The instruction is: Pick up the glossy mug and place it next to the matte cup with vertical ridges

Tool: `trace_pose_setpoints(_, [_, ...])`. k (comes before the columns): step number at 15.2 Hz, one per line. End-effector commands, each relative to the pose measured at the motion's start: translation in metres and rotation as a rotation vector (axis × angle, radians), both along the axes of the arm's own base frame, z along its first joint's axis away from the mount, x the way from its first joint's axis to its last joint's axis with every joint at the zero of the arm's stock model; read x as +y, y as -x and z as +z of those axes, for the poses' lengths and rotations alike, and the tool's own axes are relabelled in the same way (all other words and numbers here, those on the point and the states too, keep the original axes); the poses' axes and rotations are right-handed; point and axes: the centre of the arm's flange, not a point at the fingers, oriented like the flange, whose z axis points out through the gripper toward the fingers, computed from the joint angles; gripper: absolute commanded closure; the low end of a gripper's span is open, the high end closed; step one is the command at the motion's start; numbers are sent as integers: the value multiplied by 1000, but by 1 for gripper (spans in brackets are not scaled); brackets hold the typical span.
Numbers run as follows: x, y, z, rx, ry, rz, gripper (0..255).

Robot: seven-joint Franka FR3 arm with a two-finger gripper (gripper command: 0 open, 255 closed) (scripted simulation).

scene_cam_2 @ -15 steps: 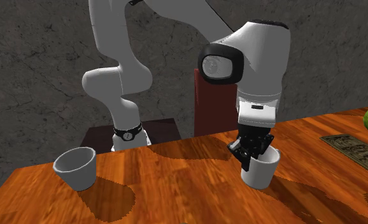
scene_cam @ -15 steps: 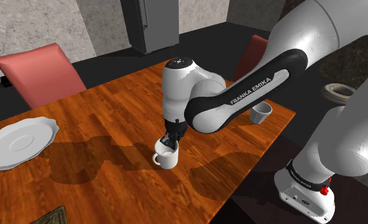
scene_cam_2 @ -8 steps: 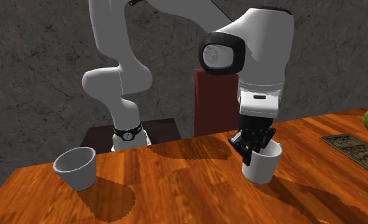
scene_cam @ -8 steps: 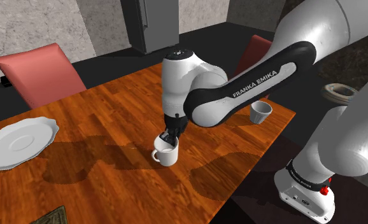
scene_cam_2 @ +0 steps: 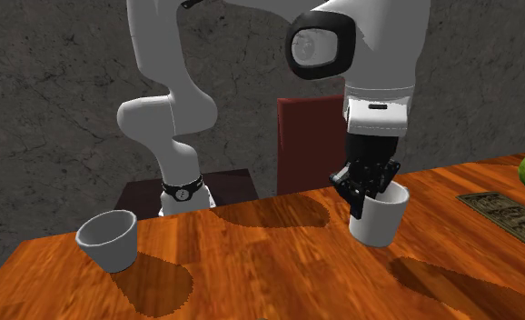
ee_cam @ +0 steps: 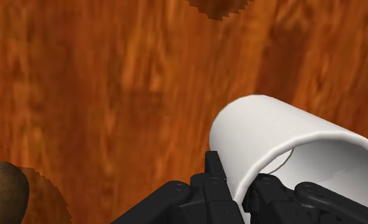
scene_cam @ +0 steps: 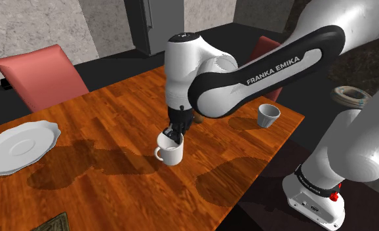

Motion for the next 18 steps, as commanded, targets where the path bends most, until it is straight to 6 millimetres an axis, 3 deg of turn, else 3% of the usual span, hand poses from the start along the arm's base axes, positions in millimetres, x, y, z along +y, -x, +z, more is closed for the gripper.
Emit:
trace_pose_setpoints(1, [0, 0, 11, 0, 0, 0, 255])
trace_pose_setpoints(18, [0, 0, 101, 0, 0, 0, 255])
